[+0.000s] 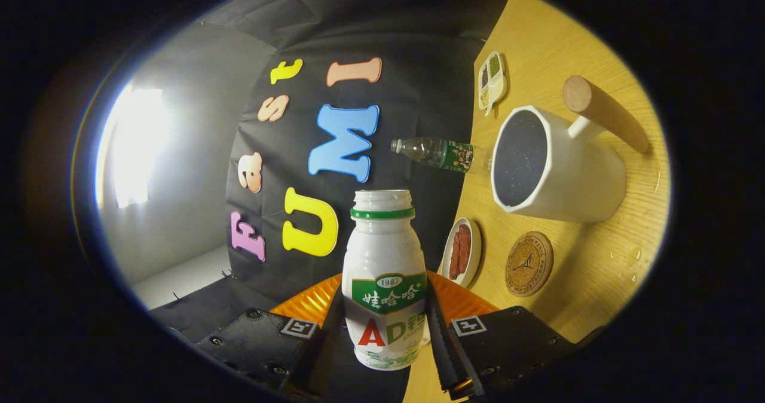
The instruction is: Take the bottle from table, then pour the juice into the cup, finally place the bottle on the coaster
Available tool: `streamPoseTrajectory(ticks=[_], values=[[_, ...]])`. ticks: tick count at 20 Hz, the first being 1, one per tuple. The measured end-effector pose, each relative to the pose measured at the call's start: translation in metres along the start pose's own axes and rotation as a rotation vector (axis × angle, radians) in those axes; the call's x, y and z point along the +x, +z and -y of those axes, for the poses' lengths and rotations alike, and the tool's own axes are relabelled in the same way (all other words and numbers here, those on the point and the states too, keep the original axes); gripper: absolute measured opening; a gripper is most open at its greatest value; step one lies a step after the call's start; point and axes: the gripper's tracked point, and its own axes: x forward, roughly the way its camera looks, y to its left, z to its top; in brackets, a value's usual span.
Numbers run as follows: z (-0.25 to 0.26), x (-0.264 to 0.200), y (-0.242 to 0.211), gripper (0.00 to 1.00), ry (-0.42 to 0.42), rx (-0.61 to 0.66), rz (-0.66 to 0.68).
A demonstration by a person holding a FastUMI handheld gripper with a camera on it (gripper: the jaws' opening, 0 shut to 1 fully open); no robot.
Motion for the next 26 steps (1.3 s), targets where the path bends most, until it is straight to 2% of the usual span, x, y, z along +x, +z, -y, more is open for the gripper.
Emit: streamPoseTrajectory(ticks=[12,26], values=[[-0.0003,-0.0002,0.0063,0.67,0.017,0.163,0.035],[-0.0025,0.0034,0.0061,0.66,0.046,0.284,0.057]])
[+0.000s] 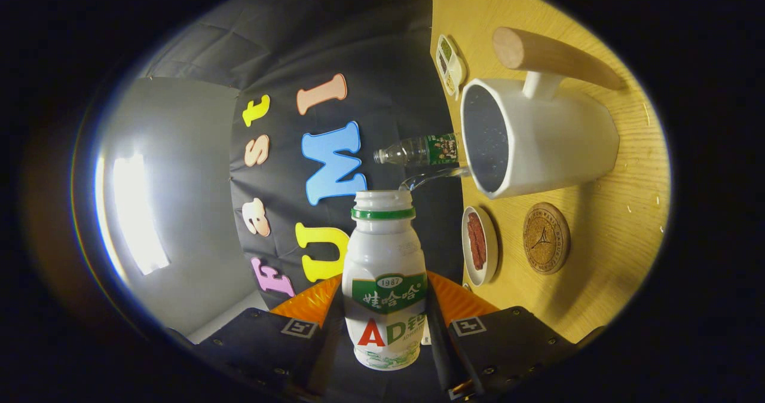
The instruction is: Take the bottle from table, then pour the juice into the cup, finally place the bottle on the coaster
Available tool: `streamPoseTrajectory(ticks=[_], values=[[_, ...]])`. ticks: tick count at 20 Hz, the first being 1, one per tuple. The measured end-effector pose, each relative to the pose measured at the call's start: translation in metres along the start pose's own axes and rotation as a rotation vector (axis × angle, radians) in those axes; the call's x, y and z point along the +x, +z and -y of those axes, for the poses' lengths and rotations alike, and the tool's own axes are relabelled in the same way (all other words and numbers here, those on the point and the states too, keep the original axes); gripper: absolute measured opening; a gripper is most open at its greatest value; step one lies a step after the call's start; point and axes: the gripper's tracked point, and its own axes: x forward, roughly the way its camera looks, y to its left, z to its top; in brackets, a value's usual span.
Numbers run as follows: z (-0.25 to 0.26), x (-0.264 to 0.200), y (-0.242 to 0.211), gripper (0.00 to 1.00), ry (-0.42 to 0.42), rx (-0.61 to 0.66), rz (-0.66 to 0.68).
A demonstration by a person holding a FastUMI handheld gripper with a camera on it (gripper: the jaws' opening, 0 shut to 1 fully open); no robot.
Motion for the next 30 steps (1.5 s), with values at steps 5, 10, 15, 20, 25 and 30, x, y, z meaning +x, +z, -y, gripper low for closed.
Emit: streamPoseTrajectory(ticks=[5,10,15,20,25,30], values=[[-0.0001,0.0007,-0.0014,0.67,0.007,0.007,0.004],[-0.0004,0.0017,-0.0019,0.66,0.021,0.017,0.005],[-0.0010,0.0028,-0.0022,0.66,0.034,0.032,0.012],[-0.0023,0.0045,-0.0042,0.67,0.045,0.043,0.005],[-0.0019,0.0017,-0.0001,0.67,0.063,0.059,0.006],[-0.0033,0.0025,0.0007,0.66,0.086,0.074,0.012]])
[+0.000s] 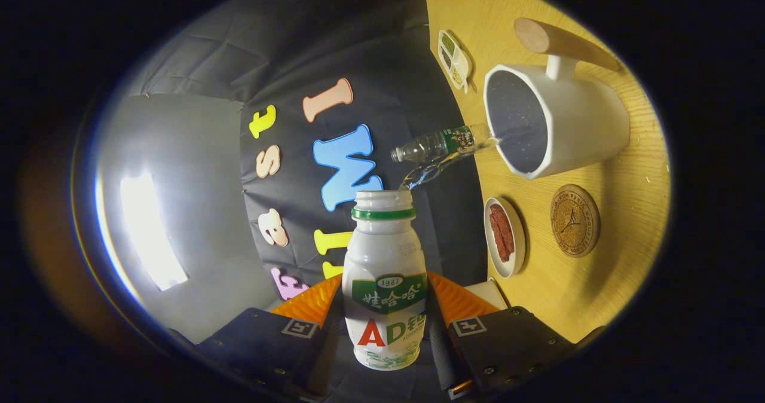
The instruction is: Take the bottle from table, then pour the juice into the cup, finally place the bottle on the coaster
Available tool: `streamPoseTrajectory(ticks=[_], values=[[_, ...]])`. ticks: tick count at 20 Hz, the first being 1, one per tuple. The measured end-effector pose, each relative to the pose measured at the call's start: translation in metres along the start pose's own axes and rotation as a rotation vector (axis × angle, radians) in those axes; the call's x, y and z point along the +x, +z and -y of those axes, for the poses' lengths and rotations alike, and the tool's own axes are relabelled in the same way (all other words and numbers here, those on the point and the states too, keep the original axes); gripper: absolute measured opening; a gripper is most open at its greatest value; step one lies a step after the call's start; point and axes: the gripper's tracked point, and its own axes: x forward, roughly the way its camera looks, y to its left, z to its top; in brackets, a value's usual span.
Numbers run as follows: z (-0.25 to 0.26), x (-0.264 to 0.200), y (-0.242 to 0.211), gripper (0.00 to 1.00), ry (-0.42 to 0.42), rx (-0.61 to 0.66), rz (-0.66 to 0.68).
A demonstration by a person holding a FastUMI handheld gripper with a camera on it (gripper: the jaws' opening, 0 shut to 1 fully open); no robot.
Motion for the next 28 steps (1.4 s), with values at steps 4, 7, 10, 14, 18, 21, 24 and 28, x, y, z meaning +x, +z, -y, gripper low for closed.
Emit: streamPoseTrajectory(ticks=[4,7,10,14,18,21,24,28], values=[[-0.0014,0.0017,-0.0020,0.67,-0.004,-0.025,-0.005],[-0.0013,0.0025,-0.0021,0.66,0.006,-0.018,-0.005],[-0.0016,0.0020,-0.0020,0.66,0.016,-0.009,-0.003],[-0.0027,0.0023,-0.0011,0.67,0.025,0.000,-0.002],[-0.0028,0.0031,-0.0012,0.66,0.031,0.001,-0.001],[-0.0034,0.0049,-0.0032,0.66,0.038,0.010,0.001],[-0.0031,0.0041,-0.0010,0.67,0.044,0.018,0.005],[-0.0028,0.0025,0.0026,0.66,0.041,0.043,0.023]])
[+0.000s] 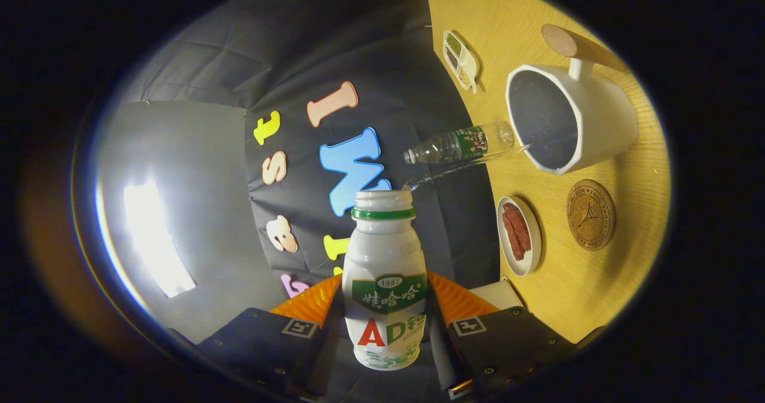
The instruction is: Take the bottle from table, then pour the juice into the cup, finally place the bottle on the coaster
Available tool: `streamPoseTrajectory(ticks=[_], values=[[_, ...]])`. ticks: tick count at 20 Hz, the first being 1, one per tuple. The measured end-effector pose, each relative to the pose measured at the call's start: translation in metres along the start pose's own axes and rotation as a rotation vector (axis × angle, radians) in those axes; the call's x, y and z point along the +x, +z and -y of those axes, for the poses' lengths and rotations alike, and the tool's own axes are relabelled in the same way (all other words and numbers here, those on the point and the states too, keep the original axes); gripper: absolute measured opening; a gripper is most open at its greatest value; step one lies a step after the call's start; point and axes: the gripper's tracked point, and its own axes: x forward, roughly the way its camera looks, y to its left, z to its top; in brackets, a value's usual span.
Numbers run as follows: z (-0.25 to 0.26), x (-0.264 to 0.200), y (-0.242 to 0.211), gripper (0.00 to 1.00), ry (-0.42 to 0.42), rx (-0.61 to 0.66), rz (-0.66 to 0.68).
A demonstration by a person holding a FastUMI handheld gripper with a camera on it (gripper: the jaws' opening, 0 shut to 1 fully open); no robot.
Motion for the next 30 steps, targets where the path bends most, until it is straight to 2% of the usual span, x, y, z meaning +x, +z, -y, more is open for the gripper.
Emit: streamPoseTrajectory(ticks=[8,30], values=[[0.008,0.001,0.012,0.67,-0.002,0.039,0.027],[0.059,-0.003,0.049,0.67,-0.079,0.115,0.104]])
